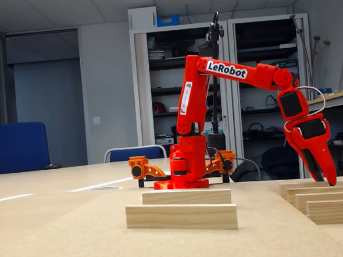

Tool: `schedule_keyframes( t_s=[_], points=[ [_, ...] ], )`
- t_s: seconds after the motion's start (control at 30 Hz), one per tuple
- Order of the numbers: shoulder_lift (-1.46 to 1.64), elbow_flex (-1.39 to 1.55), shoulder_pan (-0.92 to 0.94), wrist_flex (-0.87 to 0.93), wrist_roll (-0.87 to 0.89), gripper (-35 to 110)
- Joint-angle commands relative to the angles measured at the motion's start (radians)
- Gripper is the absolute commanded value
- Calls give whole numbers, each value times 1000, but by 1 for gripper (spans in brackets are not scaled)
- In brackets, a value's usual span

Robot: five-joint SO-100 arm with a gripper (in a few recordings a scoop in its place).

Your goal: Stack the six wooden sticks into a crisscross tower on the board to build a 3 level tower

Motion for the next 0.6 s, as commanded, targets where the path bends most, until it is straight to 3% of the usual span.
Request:
schedule_keyframes(
  t_s=[0.0,0.27,0.57],
  points=[
    [6,23,-3,-20,11,21],
    [-6,92,12,-100,0,18],
    [0,75,31,-86,8,0]
  ],
)
